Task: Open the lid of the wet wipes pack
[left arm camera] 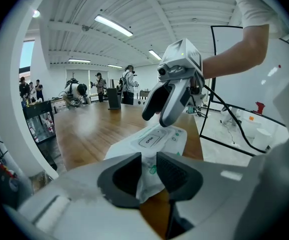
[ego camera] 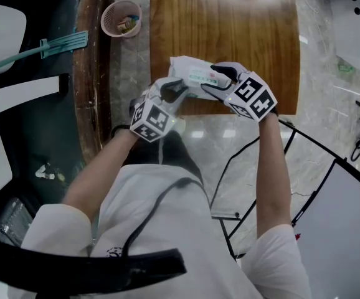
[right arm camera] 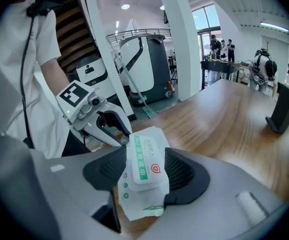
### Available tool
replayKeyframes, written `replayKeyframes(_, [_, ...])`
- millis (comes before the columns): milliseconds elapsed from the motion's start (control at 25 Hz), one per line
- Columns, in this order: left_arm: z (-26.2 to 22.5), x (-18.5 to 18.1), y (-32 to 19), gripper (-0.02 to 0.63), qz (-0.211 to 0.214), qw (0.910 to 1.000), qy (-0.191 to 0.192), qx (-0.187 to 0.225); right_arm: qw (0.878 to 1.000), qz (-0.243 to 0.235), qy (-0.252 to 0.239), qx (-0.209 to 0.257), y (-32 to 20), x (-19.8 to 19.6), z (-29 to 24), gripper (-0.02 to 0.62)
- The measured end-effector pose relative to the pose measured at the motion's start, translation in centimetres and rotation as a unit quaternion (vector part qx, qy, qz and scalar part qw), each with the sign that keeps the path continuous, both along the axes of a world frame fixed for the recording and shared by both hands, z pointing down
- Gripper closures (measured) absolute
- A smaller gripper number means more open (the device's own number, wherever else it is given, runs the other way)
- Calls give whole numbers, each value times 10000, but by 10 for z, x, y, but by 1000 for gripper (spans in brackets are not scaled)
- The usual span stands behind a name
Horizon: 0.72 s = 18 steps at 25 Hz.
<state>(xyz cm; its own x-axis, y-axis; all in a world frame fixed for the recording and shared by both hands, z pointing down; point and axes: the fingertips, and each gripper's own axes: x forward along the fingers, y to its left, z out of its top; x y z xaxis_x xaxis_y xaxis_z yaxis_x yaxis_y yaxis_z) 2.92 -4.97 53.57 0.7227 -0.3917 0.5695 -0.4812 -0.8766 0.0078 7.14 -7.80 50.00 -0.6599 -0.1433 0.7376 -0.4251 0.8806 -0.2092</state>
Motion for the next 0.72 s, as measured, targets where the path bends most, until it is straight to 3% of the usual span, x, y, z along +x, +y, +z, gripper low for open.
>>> replayKeyframes(440, [-21, -1, -10, 508, -273, 9993, 240, 80, 9969, 475, -333, 526, -28, 7, -24, 397])
replayKeyframes(720, [-29, -2, -16, 514, -372, 9988, 280, 166, 9921, 902, -192, 850, -48, 19, -16, 439])
